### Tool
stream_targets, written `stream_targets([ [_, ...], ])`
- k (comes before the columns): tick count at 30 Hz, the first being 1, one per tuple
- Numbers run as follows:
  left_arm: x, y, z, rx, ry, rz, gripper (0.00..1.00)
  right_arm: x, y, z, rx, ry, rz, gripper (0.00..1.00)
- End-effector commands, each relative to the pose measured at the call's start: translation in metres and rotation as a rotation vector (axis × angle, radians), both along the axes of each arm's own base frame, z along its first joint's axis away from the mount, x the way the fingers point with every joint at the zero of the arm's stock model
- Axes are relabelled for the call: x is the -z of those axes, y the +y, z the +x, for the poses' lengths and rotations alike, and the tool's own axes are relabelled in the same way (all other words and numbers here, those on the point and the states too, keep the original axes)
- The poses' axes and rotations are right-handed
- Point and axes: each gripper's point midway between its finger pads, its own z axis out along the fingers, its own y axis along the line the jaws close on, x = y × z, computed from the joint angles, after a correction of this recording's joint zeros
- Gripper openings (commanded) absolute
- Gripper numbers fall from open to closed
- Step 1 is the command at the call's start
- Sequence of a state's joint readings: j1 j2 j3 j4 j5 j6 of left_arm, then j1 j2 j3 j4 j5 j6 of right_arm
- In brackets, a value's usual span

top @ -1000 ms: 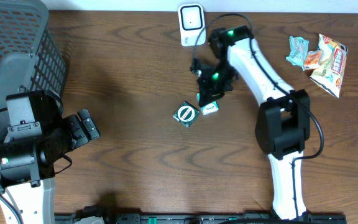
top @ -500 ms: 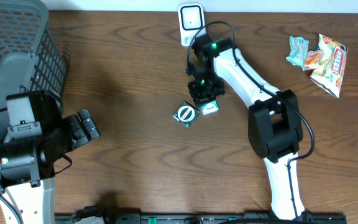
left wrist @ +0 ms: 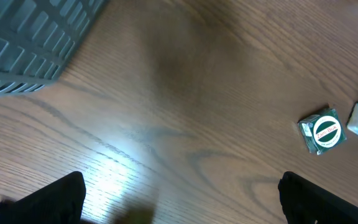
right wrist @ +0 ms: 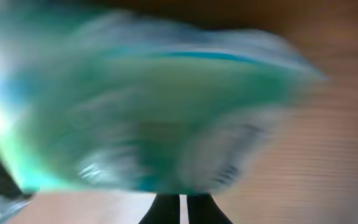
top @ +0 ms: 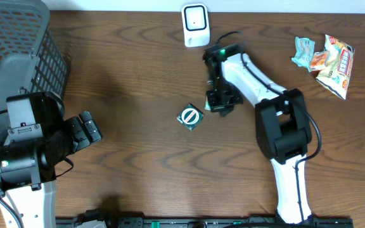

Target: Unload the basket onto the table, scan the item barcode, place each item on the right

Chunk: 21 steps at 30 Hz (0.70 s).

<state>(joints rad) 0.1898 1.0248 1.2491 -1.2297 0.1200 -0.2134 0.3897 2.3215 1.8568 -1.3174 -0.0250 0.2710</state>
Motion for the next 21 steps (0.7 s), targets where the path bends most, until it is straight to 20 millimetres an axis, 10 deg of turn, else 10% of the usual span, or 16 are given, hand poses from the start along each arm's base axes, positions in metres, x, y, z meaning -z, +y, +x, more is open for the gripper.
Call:
stream_targets([
  [1,0.001,0.004,-0.001,-0.021,0.005,0.01,0.98,-0.019,-0.025,0.04,0.094,-0.146,-0.042,0.01],
  [8,0.001,0.004,-0.001,-0.021,0.005,0.01,0.97,-0.038,0.012,0.085,0.101,-0.241,0.328,0.05],
  [17,0.001,0.004,-0.001,-0.021,0.005,0.009,0.98,-0.044,0.026,0.077,0.085,-0.196,0.437,0.25],
  [21,0.001,0.004,-0.001,-0.022,0.005,0.01,0.97,-0.043,0.016,0.064,0.111,-0.134,0.414,0.49],
])
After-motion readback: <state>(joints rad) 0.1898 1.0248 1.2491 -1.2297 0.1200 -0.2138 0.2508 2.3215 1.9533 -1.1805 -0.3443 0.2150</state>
